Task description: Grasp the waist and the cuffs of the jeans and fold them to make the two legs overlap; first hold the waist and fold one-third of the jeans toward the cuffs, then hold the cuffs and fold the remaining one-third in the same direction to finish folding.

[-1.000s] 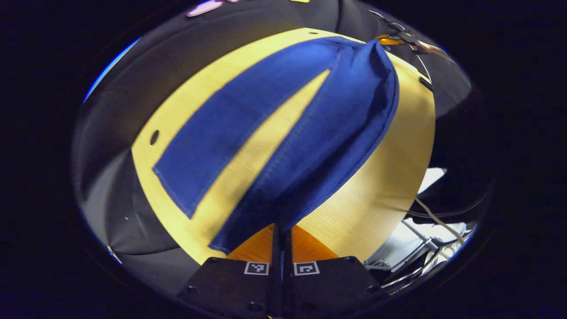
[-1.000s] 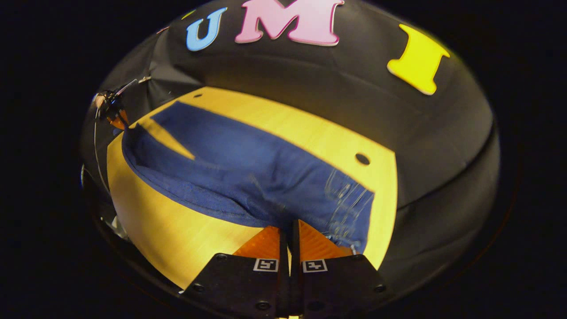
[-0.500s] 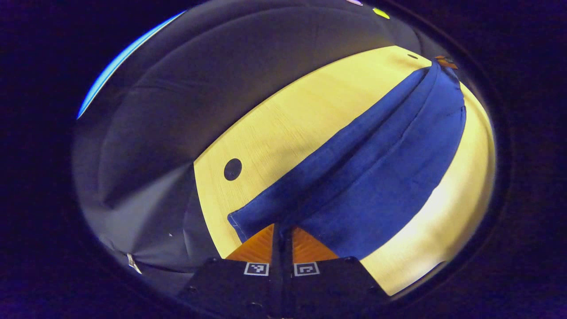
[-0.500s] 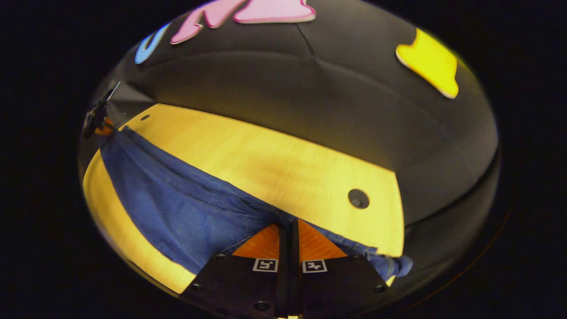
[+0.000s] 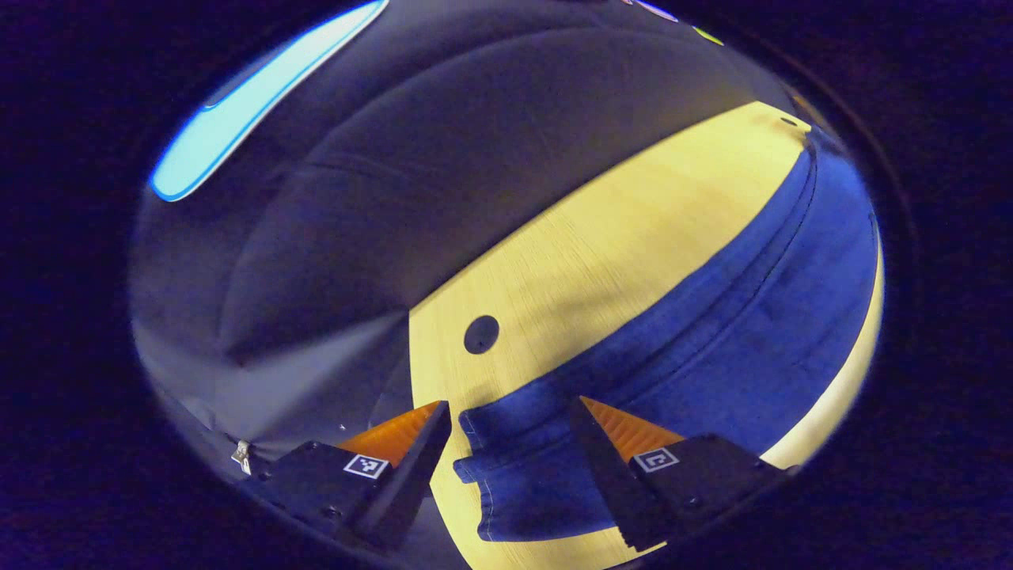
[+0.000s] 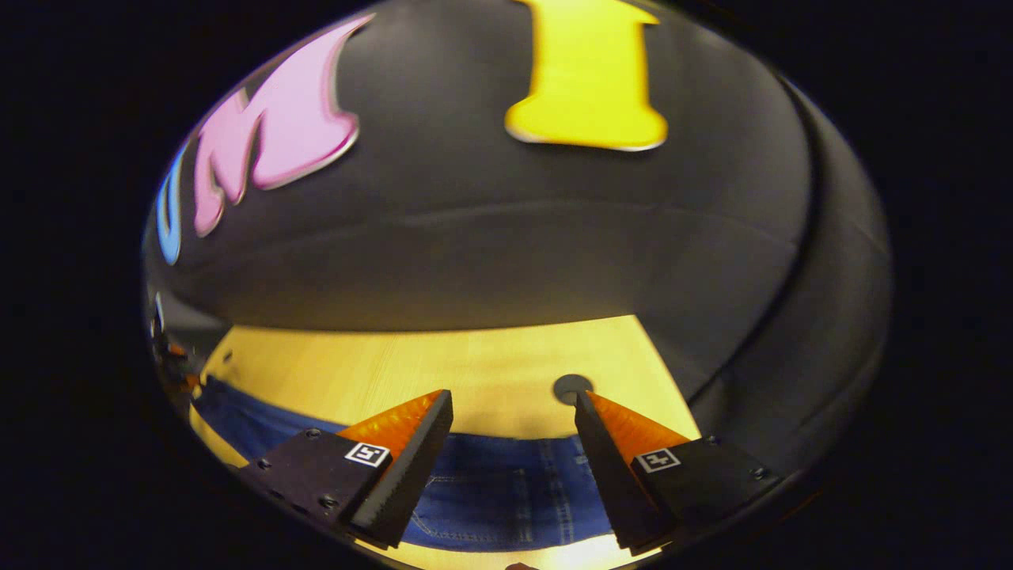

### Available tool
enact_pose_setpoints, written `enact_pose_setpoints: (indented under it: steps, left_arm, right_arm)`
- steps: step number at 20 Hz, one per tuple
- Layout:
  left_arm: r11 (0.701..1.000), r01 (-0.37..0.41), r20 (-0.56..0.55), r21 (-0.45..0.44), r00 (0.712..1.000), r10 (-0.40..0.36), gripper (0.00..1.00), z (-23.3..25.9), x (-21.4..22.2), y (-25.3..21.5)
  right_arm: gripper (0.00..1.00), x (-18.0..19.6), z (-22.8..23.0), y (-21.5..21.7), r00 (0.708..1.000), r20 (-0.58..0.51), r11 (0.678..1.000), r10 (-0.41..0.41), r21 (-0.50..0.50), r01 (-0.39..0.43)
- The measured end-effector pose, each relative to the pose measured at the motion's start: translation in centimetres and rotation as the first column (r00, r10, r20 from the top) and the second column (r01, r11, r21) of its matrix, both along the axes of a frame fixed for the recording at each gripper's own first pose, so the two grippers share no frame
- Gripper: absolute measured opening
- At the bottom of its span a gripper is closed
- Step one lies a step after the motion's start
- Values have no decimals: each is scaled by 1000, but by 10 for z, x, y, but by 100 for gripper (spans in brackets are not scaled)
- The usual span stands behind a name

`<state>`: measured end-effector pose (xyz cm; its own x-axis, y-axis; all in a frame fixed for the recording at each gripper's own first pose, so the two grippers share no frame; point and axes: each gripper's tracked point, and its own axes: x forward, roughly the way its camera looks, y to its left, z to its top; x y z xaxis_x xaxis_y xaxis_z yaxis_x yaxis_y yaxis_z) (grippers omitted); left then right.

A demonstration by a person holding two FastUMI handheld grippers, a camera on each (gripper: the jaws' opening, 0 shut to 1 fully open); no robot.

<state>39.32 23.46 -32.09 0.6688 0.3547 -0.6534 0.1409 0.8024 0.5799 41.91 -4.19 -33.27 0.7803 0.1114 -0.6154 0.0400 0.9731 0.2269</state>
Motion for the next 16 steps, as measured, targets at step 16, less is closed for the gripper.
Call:
enact_pose_setpoints:
  steps: [16]
  left_arm:
    - [802,182,383,-569,922,62,97,161,-111,-222]
  right_arm:
    - [84,-95,-168,-21,855,-398,816,-333,333,473]
